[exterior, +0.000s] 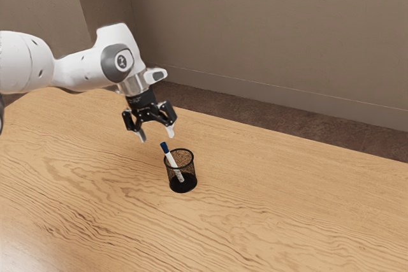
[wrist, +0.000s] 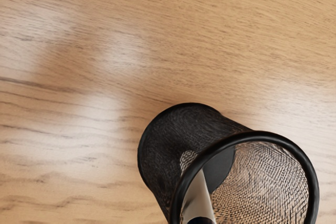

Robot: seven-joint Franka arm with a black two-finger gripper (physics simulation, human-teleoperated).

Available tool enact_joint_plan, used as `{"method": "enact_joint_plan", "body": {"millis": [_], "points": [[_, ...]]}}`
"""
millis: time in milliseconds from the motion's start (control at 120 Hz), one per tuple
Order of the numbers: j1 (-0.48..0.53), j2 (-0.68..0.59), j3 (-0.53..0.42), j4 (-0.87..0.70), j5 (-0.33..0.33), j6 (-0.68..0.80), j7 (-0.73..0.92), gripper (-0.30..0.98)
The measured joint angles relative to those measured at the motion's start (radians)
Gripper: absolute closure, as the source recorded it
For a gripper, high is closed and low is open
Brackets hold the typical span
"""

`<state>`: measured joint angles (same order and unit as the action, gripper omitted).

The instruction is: Take the marker out of the pen holder and place it to the left of the pen holder.

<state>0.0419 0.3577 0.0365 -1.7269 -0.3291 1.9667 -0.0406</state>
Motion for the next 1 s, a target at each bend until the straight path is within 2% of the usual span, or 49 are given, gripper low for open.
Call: {"method": "enact_joint_plan", "body": {"millis": [342, 558, 767, 1000], "points": [[0.0, 0.012, -0.014, -0.045, -0.009, 0.071, 0.037, 0.03], [-0.001, 0.0, -0.024, -0.059, -0.01, 0.084, 0.051, 0.26], [-0.001, -0.02, -0.033, -0.091, -0.01, 0.088, 0.061, 0.38], [-0.001, -0.021, -0.037, -0.088, -0.008, 0.09, 0.069, 0.66]]}}
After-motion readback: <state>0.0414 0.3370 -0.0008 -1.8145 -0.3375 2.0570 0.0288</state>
